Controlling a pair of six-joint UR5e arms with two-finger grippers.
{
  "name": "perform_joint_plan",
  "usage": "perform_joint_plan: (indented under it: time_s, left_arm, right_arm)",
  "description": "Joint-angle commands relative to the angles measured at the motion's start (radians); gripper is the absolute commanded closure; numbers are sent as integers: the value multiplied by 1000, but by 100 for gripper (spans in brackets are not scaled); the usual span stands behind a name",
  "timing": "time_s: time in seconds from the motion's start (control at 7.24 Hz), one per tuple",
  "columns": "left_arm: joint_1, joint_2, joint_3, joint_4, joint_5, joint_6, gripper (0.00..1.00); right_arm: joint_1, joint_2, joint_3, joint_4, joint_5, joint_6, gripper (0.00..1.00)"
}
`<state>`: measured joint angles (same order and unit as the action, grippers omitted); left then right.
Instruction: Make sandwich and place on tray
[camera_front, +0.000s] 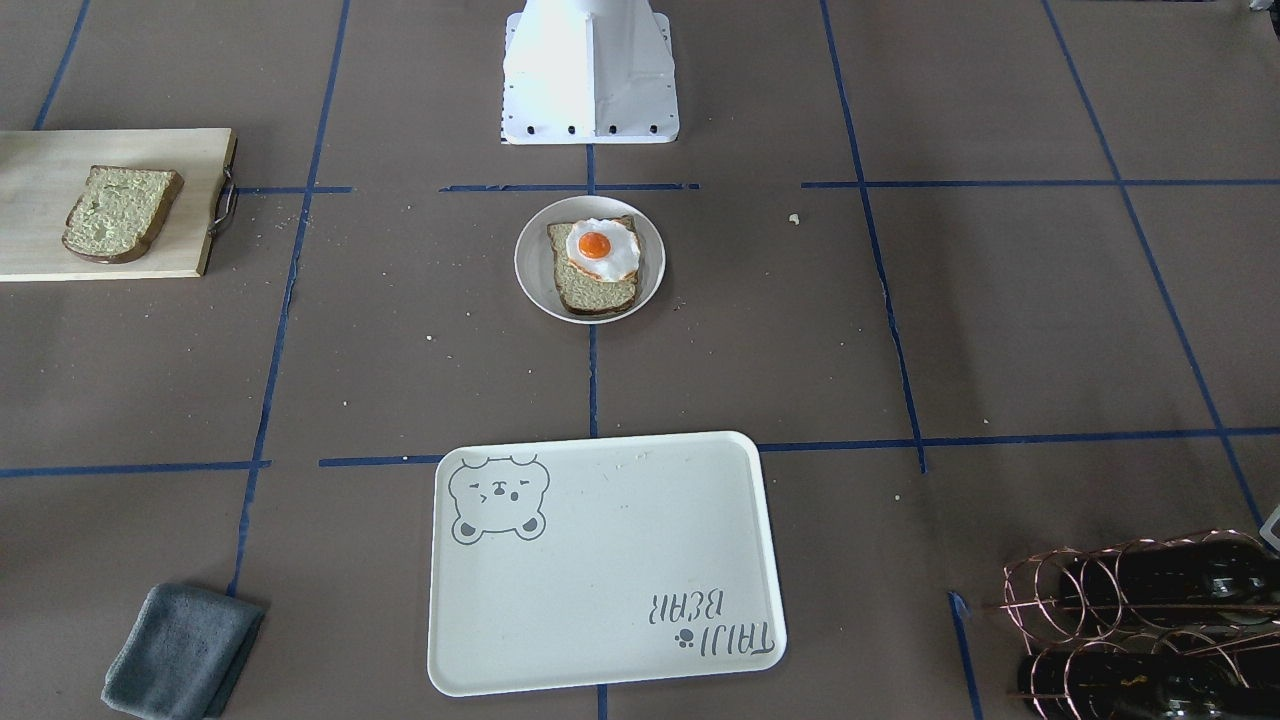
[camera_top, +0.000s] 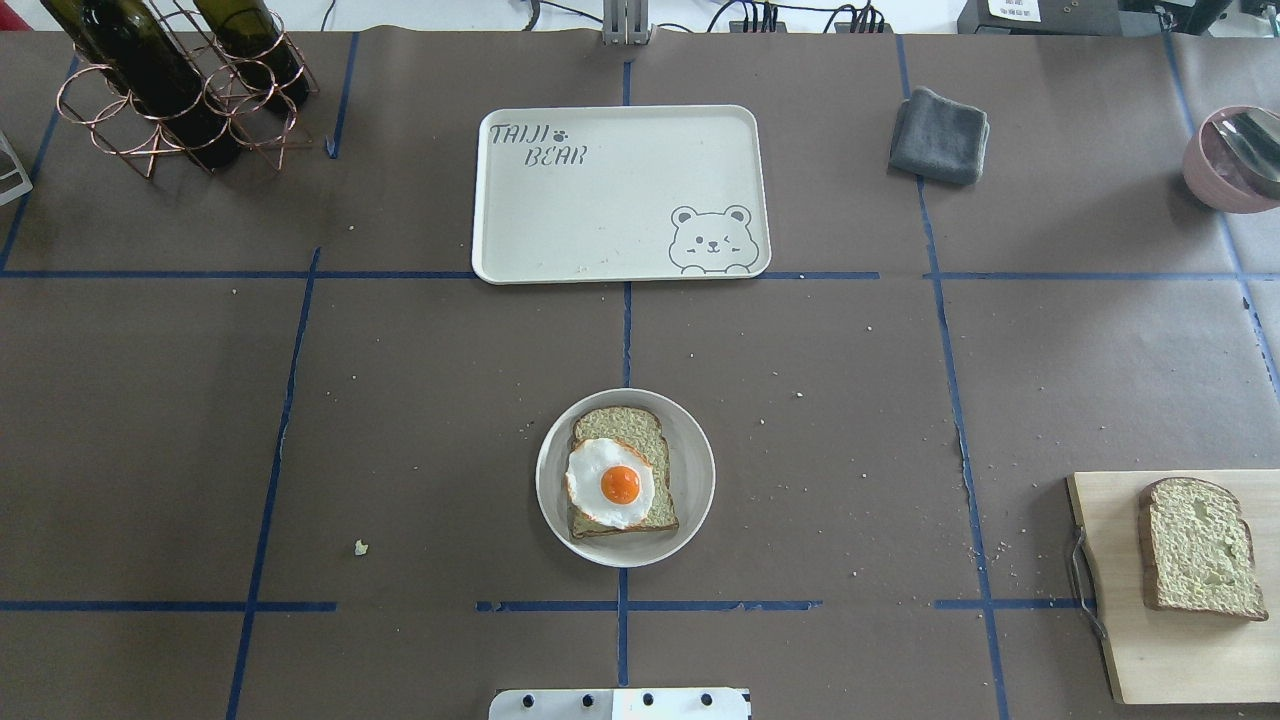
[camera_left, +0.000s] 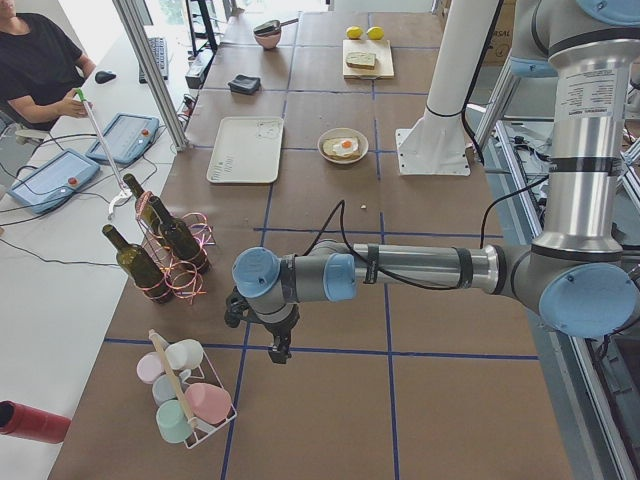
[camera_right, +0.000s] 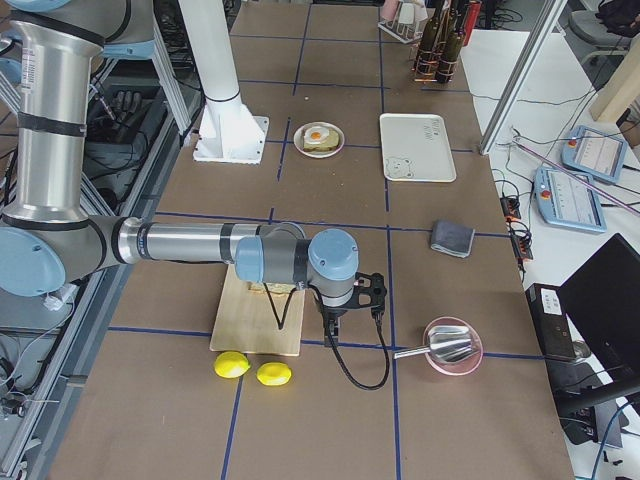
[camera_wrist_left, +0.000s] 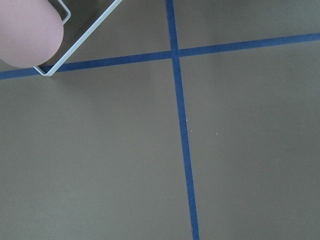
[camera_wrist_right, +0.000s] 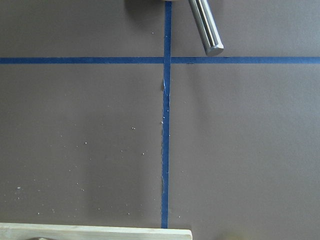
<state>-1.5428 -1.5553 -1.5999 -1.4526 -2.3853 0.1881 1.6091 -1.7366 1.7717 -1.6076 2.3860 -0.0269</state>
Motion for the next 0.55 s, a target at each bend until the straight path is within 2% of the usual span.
perform_joint_plan:
  time_s: [0.0,0.14,0.41]
  left_arm:
    - [1,-2,1,-2,-2,-1,0]
    - [1,-17,-5,-3,-2,-7,0]
    - [4,-61,0,-124,-8,-6,0]
  right_arm:
    - [0,2,0,0,-1,4,0]
    - [0,5,2,0,-1,7,0]
    - [0,14,18,2,10,13,0]
